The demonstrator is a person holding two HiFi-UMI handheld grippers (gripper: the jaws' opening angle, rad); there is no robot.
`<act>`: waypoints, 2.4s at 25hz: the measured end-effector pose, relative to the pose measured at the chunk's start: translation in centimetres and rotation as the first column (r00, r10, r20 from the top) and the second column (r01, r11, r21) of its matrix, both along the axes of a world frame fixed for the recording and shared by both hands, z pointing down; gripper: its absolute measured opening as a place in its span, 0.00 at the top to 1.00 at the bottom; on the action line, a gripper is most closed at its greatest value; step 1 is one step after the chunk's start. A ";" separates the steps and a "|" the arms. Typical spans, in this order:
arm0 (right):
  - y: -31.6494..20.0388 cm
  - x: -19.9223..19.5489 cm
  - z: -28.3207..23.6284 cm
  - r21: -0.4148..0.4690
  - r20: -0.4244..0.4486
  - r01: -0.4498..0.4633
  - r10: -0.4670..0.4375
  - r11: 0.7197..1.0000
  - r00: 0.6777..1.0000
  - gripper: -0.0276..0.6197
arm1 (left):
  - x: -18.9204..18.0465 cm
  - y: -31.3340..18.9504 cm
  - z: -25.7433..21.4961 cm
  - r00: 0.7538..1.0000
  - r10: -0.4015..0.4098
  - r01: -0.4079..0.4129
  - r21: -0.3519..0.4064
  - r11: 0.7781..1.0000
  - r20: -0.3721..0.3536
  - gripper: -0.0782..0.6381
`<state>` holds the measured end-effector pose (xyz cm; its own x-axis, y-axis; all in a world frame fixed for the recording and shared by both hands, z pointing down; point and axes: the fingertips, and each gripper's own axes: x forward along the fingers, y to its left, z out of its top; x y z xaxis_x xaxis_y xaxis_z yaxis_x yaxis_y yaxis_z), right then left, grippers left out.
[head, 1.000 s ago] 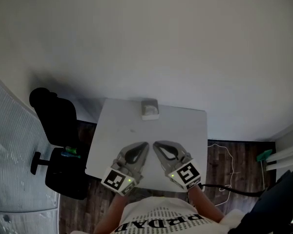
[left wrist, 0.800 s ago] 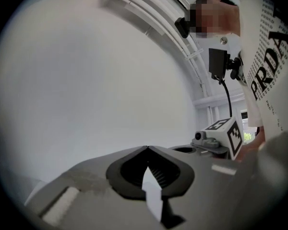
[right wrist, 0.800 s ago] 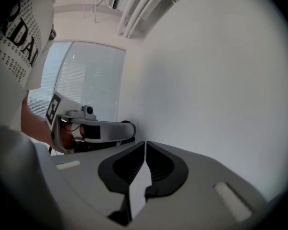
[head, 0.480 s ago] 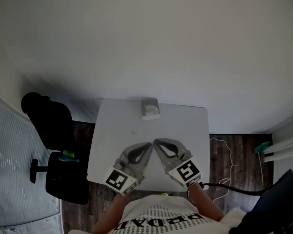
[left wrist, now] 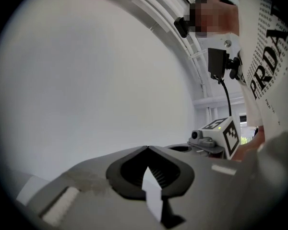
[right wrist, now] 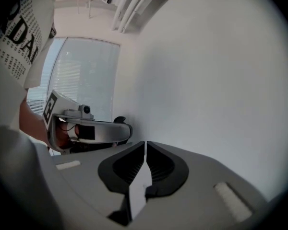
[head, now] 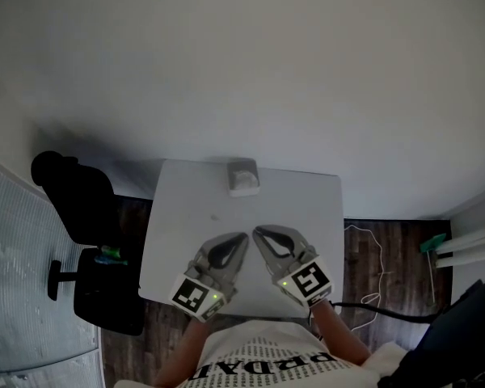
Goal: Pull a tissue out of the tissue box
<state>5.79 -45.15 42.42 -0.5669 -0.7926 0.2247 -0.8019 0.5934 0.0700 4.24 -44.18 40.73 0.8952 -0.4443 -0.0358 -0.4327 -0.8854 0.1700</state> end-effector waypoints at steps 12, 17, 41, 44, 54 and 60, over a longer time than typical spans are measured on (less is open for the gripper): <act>-2.2 1.2 1.8 -0.035 0.011 0.053 -0.052 0.998 0.999 0.90 | 0.9 -2.1 1.8 0.998 -0.060 0.061 -0.023 0.998 0.037 0.90; -4.3 1.5 3.8 -0.071 0.006 0.042 -0.042 0.997 0.999 0.89 | 1.0 -4.2 3.3 0.997 -0.054 0.057 -0.046 0.997 0.054 0.90; -14.3 1.8 15.5 -0.213 -0.031 -0.025 0.019 0.977 0.999 0.83 | 1.4 -13.8 13.1 0.994 -0.041 0.058 -0.184 0.981 0.098 0.90; -15.4 2.3 17.5 -0.225 -0.040 -0.039 0.030 0.974 0.999 0.83 | 1.6 -14.6 14.8 0.993 -0.040 0.061 -0.201 0.978 0.107 0.90; -18.8 3.8 23.4 -0.253 -0.150 -0.098 0.061 0.962 0.987 0.79 | 2.2 -17.2 19.1 0.992 -0.057 0.082 -0.235 0.969 0.111 0.90; -19.7 4.5 26.2 -0.256 -0.205 -0.127 0.074 0.958 0.976 0.76 | 2.2 -17.9 21.1 0.992 -0.071 0.095 -0.253 0.963 0.103 0.90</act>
